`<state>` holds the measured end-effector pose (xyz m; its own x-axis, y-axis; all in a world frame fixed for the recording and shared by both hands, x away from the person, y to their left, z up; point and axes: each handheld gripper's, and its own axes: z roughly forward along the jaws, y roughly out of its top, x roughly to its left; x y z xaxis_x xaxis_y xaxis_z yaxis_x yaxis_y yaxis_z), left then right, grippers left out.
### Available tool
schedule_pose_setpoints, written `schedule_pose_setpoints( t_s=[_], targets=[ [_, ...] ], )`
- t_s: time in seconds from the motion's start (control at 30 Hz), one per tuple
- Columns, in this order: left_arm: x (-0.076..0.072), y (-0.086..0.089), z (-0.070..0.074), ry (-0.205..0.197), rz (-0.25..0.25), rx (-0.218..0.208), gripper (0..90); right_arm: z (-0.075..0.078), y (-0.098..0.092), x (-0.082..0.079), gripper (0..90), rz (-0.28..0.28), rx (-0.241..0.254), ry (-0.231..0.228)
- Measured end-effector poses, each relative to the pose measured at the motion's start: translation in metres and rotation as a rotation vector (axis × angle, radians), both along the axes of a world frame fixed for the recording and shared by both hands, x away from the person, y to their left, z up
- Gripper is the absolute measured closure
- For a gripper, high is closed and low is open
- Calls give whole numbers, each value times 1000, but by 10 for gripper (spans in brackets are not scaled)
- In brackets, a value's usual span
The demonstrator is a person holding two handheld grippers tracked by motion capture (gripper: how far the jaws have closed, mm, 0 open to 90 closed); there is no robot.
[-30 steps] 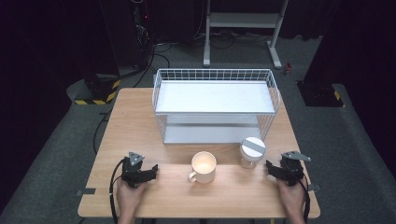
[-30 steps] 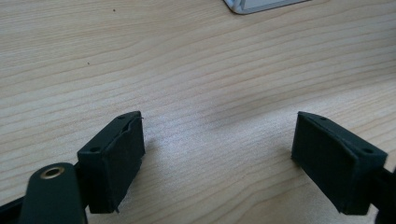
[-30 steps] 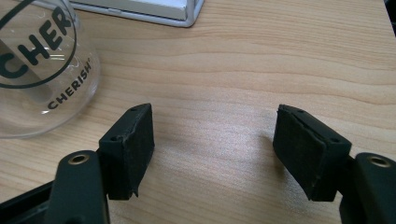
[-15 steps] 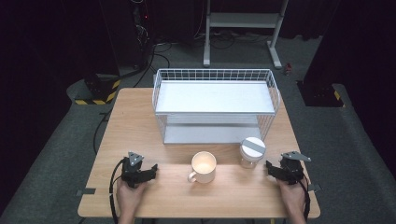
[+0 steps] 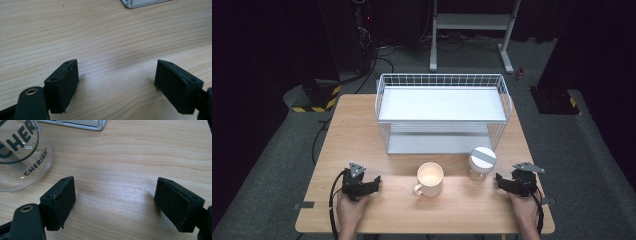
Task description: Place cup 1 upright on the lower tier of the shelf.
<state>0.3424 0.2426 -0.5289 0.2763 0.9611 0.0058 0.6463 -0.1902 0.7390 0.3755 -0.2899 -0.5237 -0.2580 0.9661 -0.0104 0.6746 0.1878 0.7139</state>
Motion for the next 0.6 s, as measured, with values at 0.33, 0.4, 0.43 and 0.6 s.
schedule_pose_setpoints(
  t_s=[0.33, 0.4, 0.43, 0.6],
  targets=[
    [0, 0, 0, 2, 1, 0, 195, 0, 2, -3, 178, 7, -3, -1],
    [0, 0, 0, 2, 1, 0, 195, 1, 1, -6, 179, 11, -6, -13],
    [0, 0, 0, 2, 0, 1, 195, 1, 1, -6, 179, 11, -6, -13],
    [0, 0, 0, 2, 1, -1, 195, 6, 1, -14, 183, 18, 15, -29]
  ],
)
